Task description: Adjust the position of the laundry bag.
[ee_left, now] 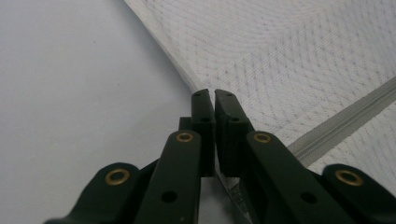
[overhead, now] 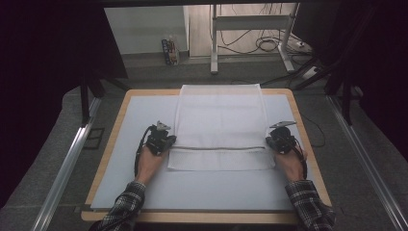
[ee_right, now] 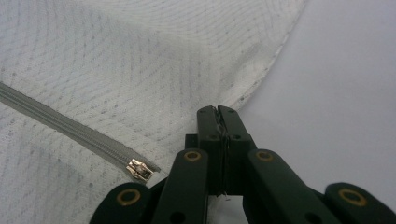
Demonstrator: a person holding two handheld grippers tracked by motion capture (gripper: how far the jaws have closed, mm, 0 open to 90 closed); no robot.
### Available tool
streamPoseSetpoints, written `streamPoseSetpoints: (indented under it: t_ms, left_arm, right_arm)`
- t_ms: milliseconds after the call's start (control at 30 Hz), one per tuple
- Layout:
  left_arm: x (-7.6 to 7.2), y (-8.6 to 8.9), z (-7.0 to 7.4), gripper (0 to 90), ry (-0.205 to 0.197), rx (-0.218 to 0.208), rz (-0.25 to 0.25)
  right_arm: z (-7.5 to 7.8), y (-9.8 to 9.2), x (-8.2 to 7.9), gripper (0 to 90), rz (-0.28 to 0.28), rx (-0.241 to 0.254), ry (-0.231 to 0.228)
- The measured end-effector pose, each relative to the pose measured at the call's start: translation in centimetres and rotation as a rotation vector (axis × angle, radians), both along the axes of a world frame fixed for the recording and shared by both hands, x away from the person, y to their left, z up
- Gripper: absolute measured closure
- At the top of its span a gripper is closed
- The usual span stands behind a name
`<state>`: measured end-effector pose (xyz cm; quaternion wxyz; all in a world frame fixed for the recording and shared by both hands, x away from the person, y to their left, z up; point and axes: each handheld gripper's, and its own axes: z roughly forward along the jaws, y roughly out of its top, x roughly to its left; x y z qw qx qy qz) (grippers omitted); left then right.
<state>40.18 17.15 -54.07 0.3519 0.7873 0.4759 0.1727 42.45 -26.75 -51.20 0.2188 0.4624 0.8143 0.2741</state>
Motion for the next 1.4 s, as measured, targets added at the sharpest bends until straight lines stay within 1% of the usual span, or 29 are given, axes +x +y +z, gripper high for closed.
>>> streamPoseSetpoints:
  t_ms: [67, 133, 167, 367, 467, 567, 700, 833, 967, 1067, 1167, 1300, 1367, 1400]
  left_arm:
    - [0.1, 0.2, 0.0, 88.5, 0.01, -0.014, -0.017]
    - [0.1, 0.6, 0.0, 88.5, 0.026, -0.044, -0.026]
    - [0.1, 0.7, 0.1, 88.5, 0.029, -0.051, -0.029]
    - [-0.3, 0.7, 0.4, 88.3, 0.011, -0.021, -0.041]
    - [-0.5, 0.7, 0.5, 88.3, 0.009, -0.015, -0.049]
    - [-0.8, 0.7, 0.6, 88.3, 0.009, -0.023, -0.052]
    - [-1.3, 0.8, 0.8, 88.3, 0.007, -0.026, -0.058]
    - [-1.9, 1.1, 1.1, 88.3, 0.009, -0.04, -0.066]
    - [-2.4, 1.4, 1.3, 88.3, 0.026, -0.063, -0.078]
    - [-2.9, 1.6, 1.5, 88.3, 0.034, -0.078, -0.076]
    - [-3.5, 1.8, 1.6, 88.2, 0.035, -0.054, -0.085]
    - [-4.1, 2.0, 1.8, 88.1, 0.046, -0.051, -0.092]
    - [-4.5, 2.1, 1.9, 88.1, 0.044, -0.056, -0.089]
    - [-4.7, 2.2, 2.0, 88.0, 0.043, -0.053, -0.095]
  right_arm:
    - [0.1, -0.1, -0.1, 88.4, 0.001, 0.007, 0.003]
    - [0.1, -0.3, -0.1, 88.4, 0.004, 0.012, 0.002]
    - [0.2, -0.3, -0.2, 88.4, 0.003, 0.014, 0.003]
    - [0.5, -0.4, -0.7, 88.2, 0.024, 0.016, -0.01]
    - [0.6, -0.4, -1.0, 88.2, 0.049, 0.001, -0.018]
    - [0.8, -0.5, -1.5, 88.2, 0.065, -0.007, -0.021]
    - [1.0, -0.6, -1.9, 88.2, 0.074, 0.003, -0.029]
    - [1.1, -0.8, -2.4, 88.2, 0.086, 0.011, -0.02]
    - [1.1, -0.8, -2.9, 88.1, 0.106, 0.009, -0.024]
    - [1.3, -0.8, -3.3, 88.1, 0.113, 0.013, -0.02]
    - [1.4, -0.7, -3.7, 88.1, 0.121, 0.019, -0.018]
    - [1.7, -0.6, -4.4, 88.1, 0.136, 0.027, -0.017]
    - [1.8, -0.5, -4.8, 88.1, 0.145, 0.026, -0.022]
    - [1.9, -0.4, -4.9, 88.0, 0.148, 0.027, -0.023]
